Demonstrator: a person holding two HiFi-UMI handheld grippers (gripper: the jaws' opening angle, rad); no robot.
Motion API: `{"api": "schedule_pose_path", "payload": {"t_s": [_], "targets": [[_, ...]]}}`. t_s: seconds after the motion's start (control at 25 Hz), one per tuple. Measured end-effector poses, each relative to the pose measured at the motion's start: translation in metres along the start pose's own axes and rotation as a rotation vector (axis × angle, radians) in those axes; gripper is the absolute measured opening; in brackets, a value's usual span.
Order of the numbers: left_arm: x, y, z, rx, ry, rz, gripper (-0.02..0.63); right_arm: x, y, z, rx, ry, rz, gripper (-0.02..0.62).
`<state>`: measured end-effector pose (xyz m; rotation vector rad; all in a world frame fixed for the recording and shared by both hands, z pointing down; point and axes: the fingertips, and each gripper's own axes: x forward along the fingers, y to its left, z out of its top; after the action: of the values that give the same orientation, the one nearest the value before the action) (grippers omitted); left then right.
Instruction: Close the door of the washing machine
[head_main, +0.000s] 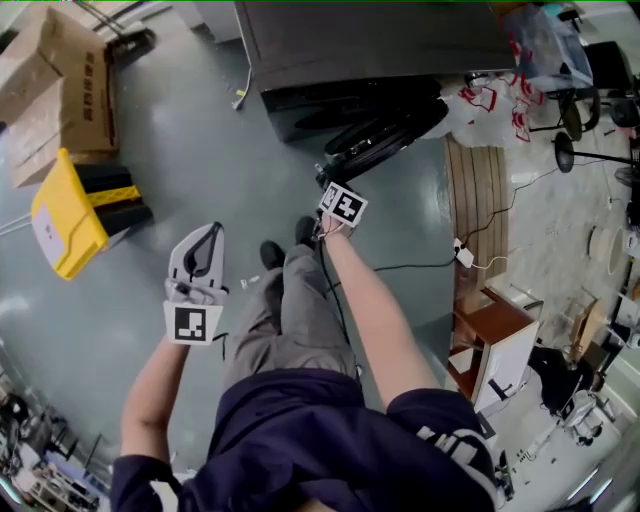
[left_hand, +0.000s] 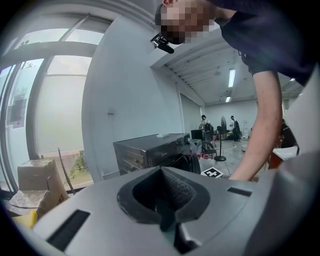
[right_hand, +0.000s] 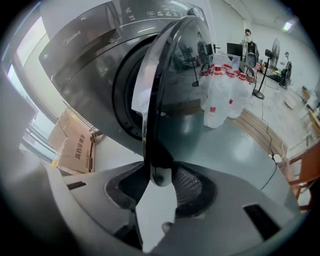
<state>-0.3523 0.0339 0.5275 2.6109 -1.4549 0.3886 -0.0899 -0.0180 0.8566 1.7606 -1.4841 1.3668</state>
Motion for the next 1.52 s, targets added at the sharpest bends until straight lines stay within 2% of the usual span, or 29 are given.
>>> {"api": "schedule_pose_path", "payload": {"t_s": [0.4, 0.88, 1.08, 1.32, 1.52], "targets": [[0.019, 0.023, 0.005, 0.018, 0.048, 0.089, 0.023, 0.029, 0.042, 0.028, 0.066, 0.01, 0.041, 0.166], [0.032, 0.042, 0.014, -0.003, 0.076, 0.186, 0.023, 0.048, 0.071, 0.057, 0.116, 0.028, 0.039, 0.172], [0.035, 0.056, 0.018, 0.002, 0.056, 0.167, 0.023, 0.057, 0.087, 0.063, 0.153, 0.032, 0.049, 0.173], [0.032, 0.076, 0.015, 0.025, 0.07, 0.135, 0.023, 0.06, 0.091, 0.074, 0.162, 0.006, 0.005, 0.173], [0.028, 0.083, 0.007, -0.003, 0.092, 0.139, 0.023, 0.064, 0.1, 0.082, 0.172, 0.0, 0.009, 0.176]]}}
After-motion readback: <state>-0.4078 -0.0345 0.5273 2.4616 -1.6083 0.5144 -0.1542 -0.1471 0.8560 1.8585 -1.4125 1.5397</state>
